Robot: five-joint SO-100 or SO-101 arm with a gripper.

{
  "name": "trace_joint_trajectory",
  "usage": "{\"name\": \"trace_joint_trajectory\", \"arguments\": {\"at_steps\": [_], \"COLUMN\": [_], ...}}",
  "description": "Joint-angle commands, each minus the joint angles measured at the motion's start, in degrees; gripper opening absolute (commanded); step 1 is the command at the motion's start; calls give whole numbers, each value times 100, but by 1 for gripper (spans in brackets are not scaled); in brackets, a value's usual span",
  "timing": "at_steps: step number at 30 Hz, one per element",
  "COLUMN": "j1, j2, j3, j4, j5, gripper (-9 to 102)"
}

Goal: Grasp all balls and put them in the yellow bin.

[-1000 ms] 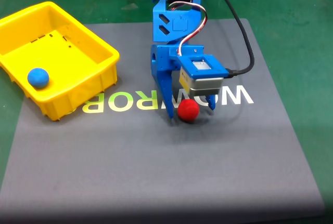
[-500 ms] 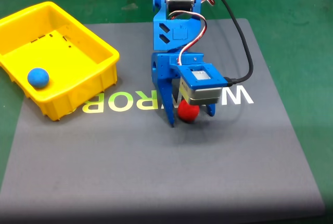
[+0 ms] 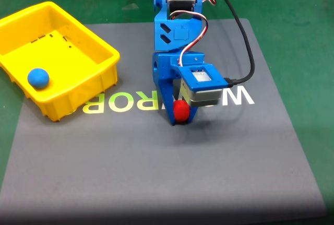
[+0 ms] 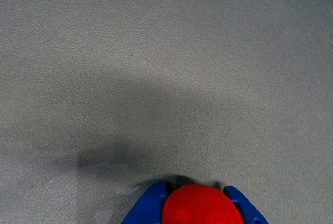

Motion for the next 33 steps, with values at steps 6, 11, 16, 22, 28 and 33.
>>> {"name": "trace_joint_trajectory", "arguments": {"at_steps": [6, 11, 16, 22, 28, 33], "j1": [-62, -132, -79, 387, 1336, 2145], "j2": [281, 668, 1195, 2048, 2646, 3023], "j3": [-290, -325, -606, -642, -571, -369], "j4": [9, -439, -598, -457, -141, 62], "j5": [79, 193, 290, 176, -62, -264], "gripper": [0, 0, 0, 0, 0, 0]}}
